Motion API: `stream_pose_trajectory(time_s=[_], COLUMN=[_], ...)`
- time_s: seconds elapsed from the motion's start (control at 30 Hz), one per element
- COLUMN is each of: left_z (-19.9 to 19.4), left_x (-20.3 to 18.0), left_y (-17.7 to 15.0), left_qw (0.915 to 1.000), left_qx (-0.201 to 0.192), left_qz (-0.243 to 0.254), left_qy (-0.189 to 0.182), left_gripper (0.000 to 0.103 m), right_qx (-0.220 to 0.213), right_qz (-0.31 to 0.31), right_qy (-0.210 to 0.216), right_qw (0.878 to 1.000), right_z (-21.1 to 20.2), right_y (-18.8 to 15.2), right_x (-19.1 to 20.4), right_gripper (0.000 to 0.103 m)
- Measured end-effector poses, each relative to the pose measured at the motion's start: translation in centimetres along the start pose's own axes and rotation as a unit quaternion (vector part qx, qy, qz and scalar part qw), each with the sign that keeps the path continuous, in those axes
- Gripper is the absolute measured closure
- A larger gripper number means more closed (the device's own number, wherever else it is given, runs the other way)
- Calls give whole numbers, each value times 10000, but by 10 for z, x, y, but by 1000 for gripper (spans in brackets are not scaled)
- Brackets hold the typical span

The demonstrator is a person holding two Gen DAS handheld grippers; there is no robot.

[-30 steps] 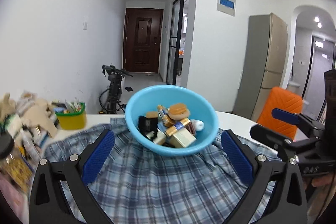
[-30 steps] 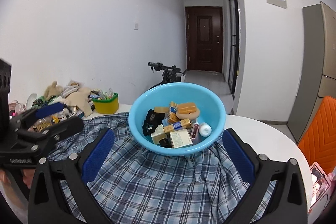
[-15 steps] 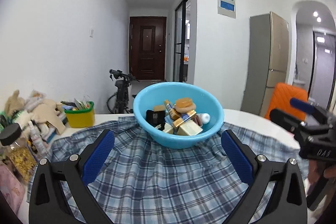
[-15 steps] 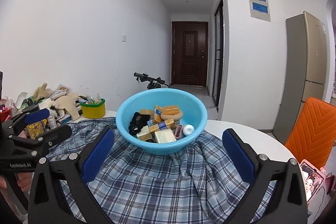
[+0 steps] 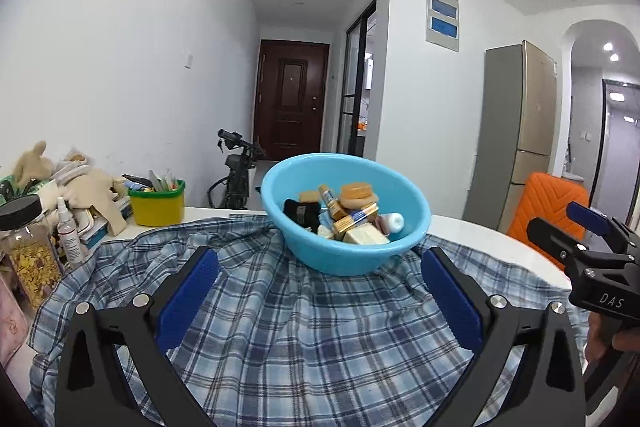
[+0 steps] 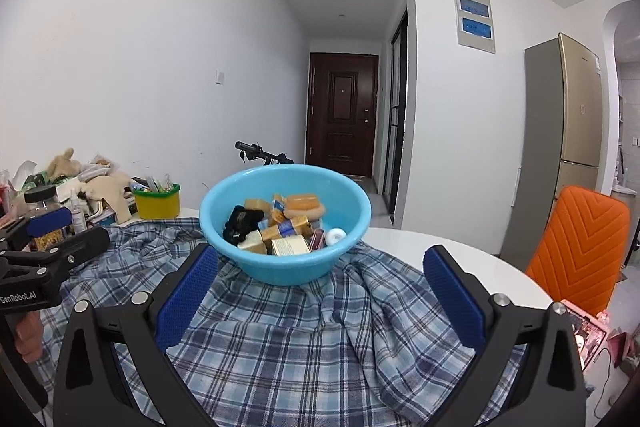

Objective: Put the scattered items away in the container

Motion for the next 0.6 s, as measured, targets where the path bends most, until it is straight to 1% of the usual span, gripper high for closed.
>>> stream_pose_trajectory(time_s=[0.1,0.17,0.27,0.37,0.5,0.6], left_z=[4,9,20,28,36,39], left_x=[-1,-2,-2,-3,-8,-10], left_y=[-11,-20,-37,-47,-53,-55], left_qw=[9999,9998,9998,9994,9997,9998], left_qx=[-21,38,165,138,187,163], left_qz=[144,178,-52,-253,-99,74], left_qy=[60,38,-79,-168,-129,-43], left_gripper=[0,0,0,0,0,0], right_qx=[-41,-23,-87,-103,-158,-95], right_qz=[193,253,215,65,88,237], right_qy=[32,42,0,33,66,117], right_qw=[9998,9997,9997,9999,9998,9996], right_z=[6,10,15,19,20,26], right_y=[-14,-25,-40,-51,-58,-63], right_x=[-1,-1,1,5,2,-2], right_gripper=[1,1,1,1,1,1])
Point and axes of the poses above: each gripper's, at about its wrist camera, not at the fingertips, and z roughly the way its jaws point, x to its left, y to its top, the point moved 10 cm from there along z, roughly the way its jaws point, and after that the axes turned 8 degrees about -y, right-handed, at the moved point
